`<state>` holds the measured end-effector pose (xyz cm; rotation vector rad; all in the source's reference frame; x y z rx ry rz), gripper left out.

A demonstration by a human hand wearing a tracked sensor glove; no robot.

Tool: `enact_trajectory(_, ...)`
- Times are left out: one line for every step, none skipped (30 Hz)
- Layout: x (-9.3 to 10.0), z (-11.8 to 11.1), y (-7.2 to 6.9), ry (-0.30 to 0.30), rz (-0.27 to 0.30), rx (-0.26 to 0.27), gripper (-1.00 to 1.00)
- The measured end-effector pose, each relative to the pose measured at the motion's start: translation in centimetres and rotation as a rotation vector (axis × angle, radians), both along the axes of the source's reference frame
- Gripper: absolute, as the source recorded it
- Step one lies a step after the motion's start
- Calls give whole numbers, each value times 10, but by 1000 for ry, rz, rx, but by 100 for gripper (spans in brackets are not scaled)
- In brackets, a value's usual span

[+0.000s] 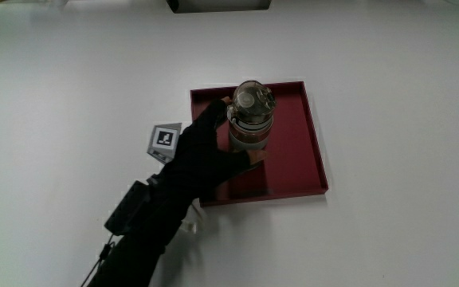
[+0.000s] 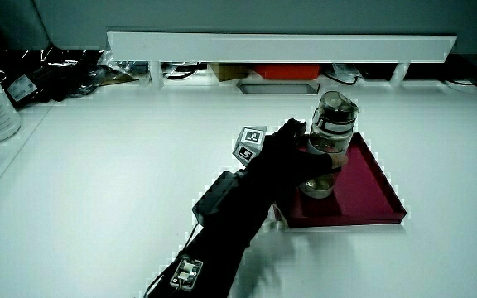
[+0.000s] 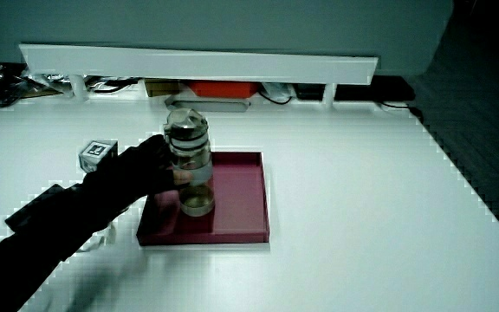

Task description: Place bottle

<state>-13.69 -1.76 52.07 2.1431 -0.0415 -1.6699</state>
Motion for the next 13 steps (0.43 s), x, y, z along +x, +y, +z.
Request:
enact_trajectory(-4,0,-1,47,9,9,-100)
enact_trajectory(-8,-4,-2,49,20,0,-100)
enact_trajectory(-12,-8,-2,51,31,-8,-100)
enact_trajectory(-16,-12,-2,52,42,-16,-100)
enact_trajectory(-21,-16,-2,54,52,-25,-100)
enact_trajectory(-25,-20,-3,56,63,-33,-100)
enact_trajectory(-29,-25,-3,1,80,-32,-100)
enact_trajectory(-33,-29,-4,-55,96,-30,-100)
enact_trajectory(-35,-31,-5,-56,104,-19,-100)
enact_trajectory(-36,-36,-5,-9,109,-31,-100)
enact_trajectory(-40,-40,-4,15,112,-35,-100)
enact_trajectory(-43,-43,-5,-22,128,-30,-100)
enact_trajectory(-47,-46,-5,-52,138,-19,-100)
